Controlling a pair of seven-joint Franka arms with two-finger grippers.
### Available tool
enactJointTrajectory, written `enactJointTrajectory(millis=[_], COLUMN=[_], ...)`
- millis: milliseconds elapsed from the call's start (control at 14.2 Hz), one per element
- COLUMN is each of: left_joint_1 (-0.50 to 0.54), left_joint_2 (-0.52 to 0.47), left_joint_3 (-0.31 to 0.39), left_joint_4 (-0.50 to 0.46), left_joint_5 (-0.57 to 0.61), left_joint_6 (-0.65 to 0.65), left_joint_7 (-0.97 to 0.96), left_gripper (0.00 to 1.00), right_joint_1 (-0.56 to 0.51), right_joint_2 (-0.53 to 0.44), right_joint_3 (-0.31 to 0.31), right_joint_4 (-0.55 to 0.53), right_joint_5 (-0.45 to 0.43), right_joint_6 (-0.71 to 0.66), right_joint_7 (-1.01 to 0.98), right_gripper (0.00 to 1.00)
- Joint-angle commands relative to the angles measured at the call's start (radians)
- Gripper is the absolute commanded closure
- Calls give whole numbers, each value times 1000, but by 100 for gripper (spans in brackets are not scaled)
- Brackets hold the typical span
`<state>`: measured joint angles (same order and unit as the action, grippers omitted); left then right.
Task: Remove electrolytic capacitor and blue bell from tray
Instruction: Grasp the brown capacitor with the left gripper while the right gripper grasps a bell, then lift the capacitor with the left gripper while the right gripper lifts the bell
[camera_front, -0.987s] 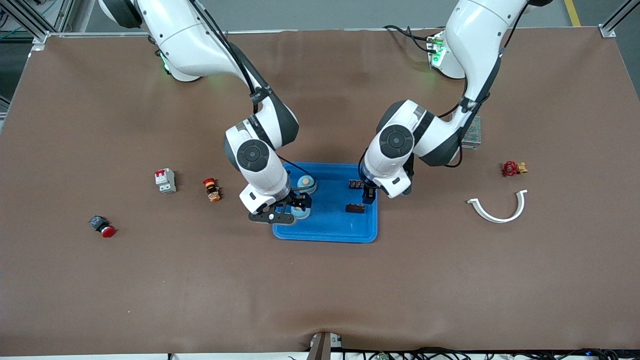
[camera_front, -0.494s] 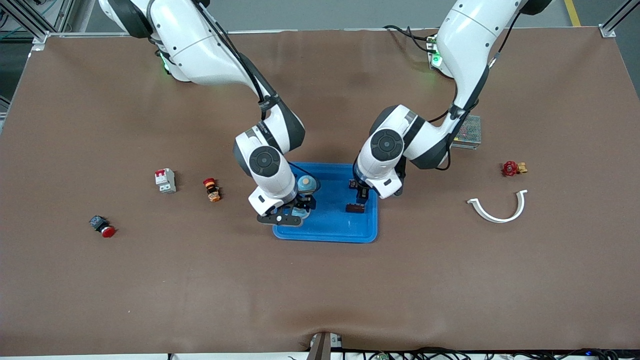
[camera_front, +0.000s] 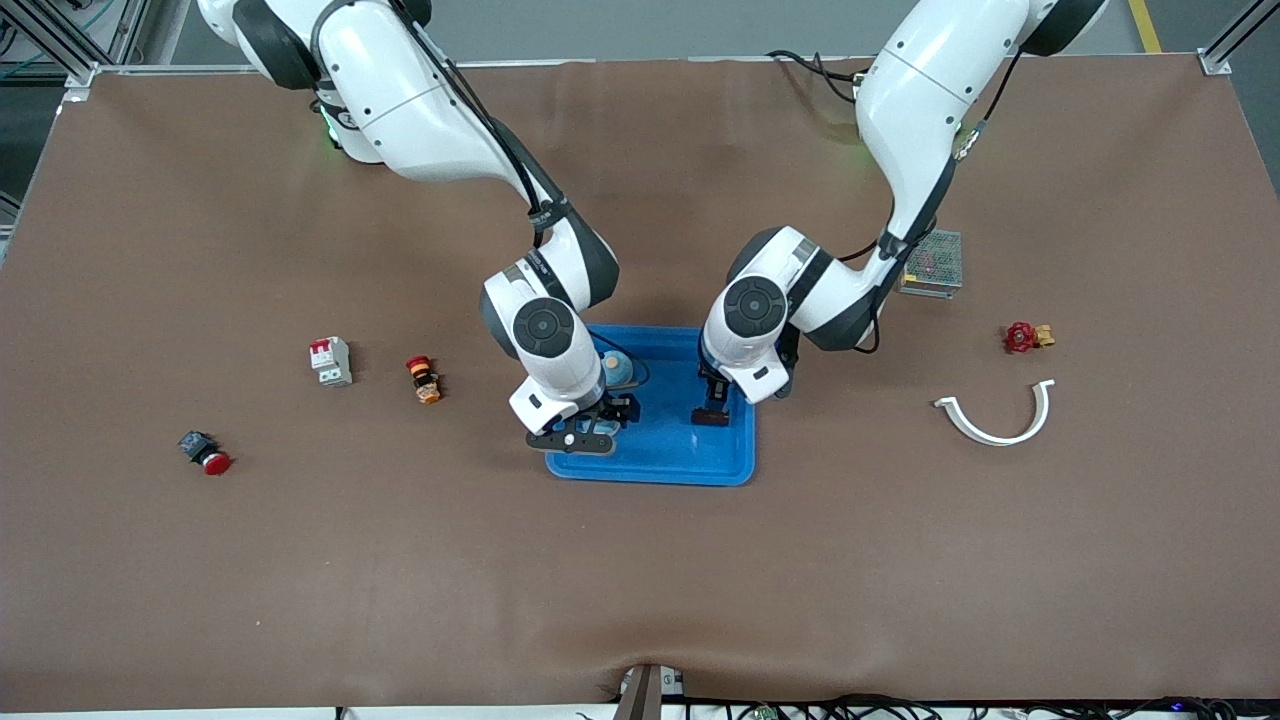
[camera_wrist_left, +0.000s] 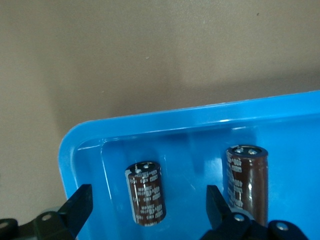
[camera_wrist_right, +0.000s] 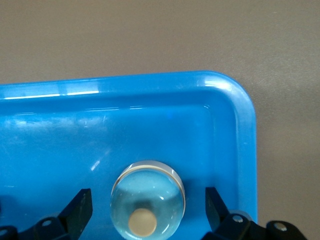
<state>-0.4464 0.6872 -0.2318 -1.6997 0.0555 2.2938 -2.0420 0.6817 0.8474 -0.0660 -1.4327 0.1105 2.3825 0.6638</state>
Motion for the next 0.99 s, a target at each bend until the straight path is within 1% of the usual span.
enactJointTrajectory(millis=[0,423,494,635,705,776,846,917], left_joint_1=[-8,-28,-29,-29,-28,-28,-29,-29], left_joint_2=[11,23,26,29,32,32,29,28], left_joint_3=[5,6,5,5,5,5,5,5], left_joint_4=[20,22,23,34,41,43,43,43], left_joint_5=[20,17,11,12,12,9,7,20], left_joint_6=[3,13,13,15,15,15,15,15], left_joint_7=[-6,-23,-29,-70,-73,-75,-92,-107], left_gripper=[0,0,13,59,72,78,100,100], right_joint_1=[10,18,21,38,39,39,39,39], right_joint_2=[32,44,48,58,58,58,58,56], right_joint_3=[-12,-11,-11,-12,-12,-12,-12,-12], right_joint_4=[34,34,34,34,34,34,34,34], right_joint_5=[-22,-25,-26,-26,-26,-26,-26,-26], right_joint_6=[4,9,32,49,49,49,49,49], right_joint_7=[31,36,45,68,68,68,68,68], right_gripper=[0,0,0,0,3,12,18,26])
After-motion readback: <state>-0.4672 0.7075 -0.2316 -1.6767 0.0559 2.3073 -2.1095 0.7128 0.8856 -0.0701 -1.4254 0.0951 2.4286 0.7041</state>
